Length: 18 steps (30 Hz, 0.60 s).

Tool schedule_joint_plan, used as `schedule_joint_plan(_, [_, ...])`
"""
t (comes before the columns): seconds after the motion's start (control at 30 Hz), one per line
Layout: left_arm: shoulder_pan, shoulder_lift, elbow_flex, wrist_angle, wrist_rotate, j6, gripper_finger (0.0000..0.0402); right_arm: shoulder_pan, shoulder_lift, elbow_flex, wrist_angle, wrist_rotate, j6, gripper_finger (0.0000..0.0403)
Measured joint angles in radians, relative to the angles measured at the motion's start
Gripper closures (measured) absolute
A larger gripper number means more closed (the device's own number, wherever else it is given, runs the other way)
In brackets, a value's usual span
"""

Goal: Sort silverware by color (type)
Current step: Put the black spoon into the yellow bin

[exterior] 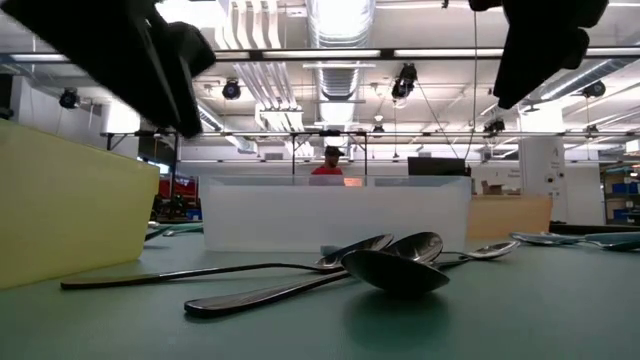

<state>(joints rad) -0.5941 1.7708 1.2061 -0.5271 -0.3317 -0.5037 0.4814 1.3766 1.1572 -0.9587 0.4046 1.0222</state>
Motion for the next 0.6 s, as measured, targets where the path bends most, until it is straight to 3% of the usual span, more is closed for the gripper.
schedule_joint_plan(0.3, [0.029,0.132,0.144,-0.024,0.035,0.12,0.0274,0.005,0.0,0.0,0.0,0.0,0.01,0.0255])
schedule_joint_plan(0.6, [0.043,0.252,0.195,-0.041,0.034,0.095,0.0274,0.005,0.0,0.0,0.0,0.008,0.045,0.0255])
